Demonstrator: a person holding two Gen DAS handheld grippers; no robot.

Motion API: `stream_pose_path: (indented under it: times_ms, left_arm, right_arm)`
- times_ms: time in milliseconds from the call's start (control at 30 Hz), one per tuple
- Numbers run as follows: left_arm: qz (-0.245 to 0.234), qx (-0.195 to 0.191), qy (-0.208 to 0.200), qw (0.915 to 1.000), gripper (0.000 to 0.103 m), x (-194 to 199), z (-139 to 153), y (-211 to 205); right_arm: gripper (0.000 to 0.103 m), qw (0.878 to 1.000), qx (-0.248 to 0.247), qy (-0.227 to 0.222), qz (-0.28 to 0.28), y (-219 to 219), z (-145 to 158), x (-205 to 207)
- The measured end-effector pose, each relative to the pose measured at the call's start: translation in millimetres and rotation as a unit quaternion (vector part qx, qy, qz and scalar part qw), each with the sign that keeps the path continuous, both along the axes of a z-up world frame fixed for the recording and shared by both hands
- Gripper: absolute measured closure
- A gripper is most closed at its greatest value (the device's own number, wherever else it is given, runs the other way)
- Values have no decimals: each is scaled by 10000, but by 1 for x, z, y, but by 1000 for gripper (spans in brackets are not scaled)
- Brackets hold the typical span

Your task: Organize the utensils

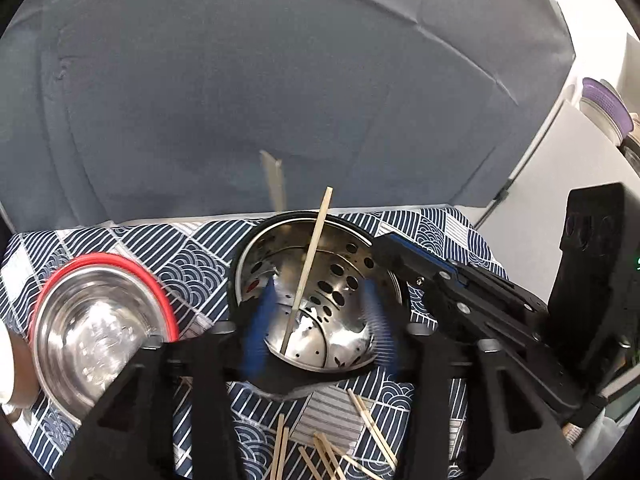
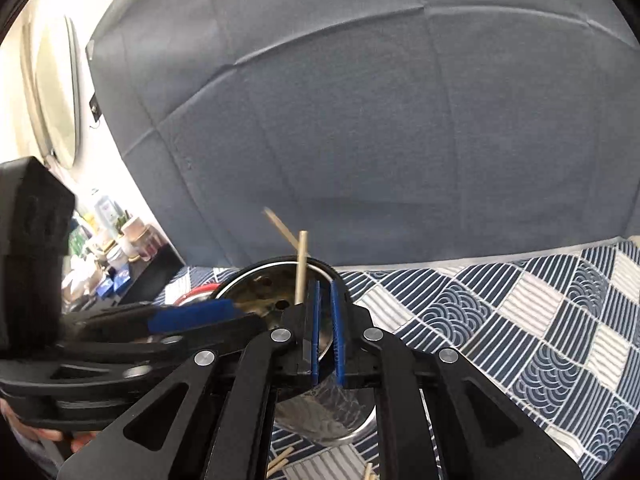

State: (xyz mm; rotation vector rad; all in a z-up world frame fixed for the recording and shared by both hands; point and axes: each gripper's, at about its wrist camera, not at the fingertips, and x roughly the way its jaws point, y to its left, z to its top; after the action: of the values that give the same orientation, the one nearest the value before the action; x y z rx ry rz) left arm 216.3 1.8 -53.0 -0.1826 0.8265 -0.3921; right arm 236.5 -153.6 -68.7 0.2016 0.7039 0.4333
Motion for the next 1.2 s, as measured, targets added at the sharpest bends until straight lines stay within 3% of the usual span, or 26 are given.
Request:
stream_pose_path:
  times_ms: [100,167,233,433,733,967,1200]
  left_arm:
    - [96,-21,-129,9999,26,-10,12,6]
    - [148,-105,-157,9997,24,-15,17,13]
    - [256,-180,-121,9994,16,-19,19,22]
    - [647,-205,-65,9977,7,-26,18,52]
    - [881,191,10,9959,6,-32,18,89]
    - [462,852,-12,9953,6,-29,15,93]
    - [-163,1369,322,9899,6,-3,-11,96]
  right_arm:
    - [82,10000,12,-31,-59,-6,3,-3]
    - [57,9999,32,-58,-142,-11,6,-6]
    - [52,9997,52,-79,-215,-17,9,-10]
    - [16,9990,21,-97,-426,-33,19,-16]
    - [16,9975,-52,150,-692,-60,16,-25]
    - [16,9966,-239,339,-708,-80,5,-32]
    - [16,9937,-509,727,-686,-96,-19,-32]
